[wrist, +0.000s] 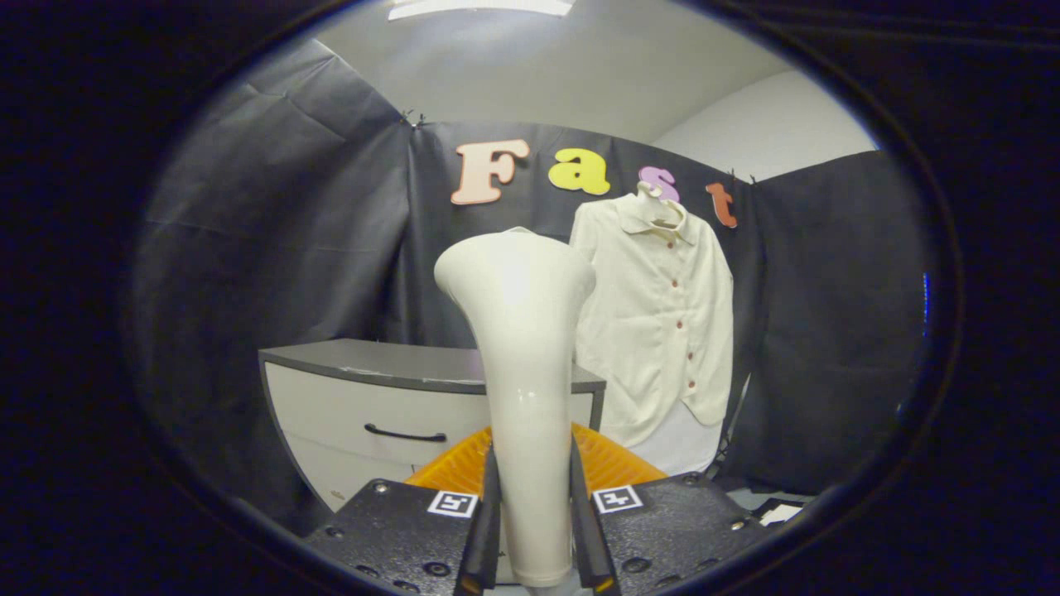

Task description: Iron the clothes twice with a garment steamer, once on the left side and once on the right side.

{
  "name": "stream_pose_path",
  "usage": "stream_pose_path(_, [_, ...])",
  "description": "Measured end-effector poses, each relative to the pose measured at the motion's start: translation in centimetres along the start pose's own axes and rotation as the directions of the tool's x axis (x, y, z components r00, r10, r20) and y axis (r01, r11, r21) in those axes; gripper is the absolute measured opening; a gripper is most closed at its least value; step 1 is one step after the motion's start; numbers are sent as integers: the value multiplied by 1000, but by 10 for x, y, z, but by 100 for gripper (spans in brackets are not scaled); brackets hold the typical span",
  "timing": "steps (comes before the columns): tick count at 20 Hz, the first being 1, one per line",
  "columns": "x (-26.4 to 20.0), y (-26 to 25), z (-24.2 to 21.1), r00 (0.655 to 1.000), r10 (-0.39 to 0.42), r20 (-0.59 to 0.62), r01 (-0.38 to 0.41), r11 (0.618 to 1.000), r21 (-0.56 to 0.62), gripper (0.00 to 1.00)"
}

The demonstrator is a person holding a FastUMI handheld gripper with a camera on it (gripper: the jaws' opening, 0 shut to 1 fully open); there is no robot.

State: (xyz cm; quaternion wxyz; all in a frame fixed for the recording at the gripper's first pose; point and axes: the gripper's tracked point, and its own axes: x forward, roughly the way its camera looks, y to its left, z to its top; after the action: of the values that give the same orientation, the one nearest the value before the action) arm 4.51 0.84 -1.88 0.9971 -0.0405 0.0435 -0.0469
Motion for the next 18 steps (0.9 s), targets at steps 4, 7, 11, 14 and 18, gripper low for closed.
stream_pose_path(4, [-9, 22, -12, 999, 33, 6, -33, 999, -13, 36])
stream_pose_path(7, [-17, 27, -30, 1000, 25, -11, -26, 1000, -8, 37])
stream_pose_path(11, [-44, 27, -28, 1000, -14, 9, 13, 999, 40, 36])
stream_pose_path(14, [-61, 31, -27, 999, -24, 25, 22, 998, 65, 36])
stream_pose_path(18, [-76, 34, -37, 1000, -17, -6, 18, 996, 89, 37])
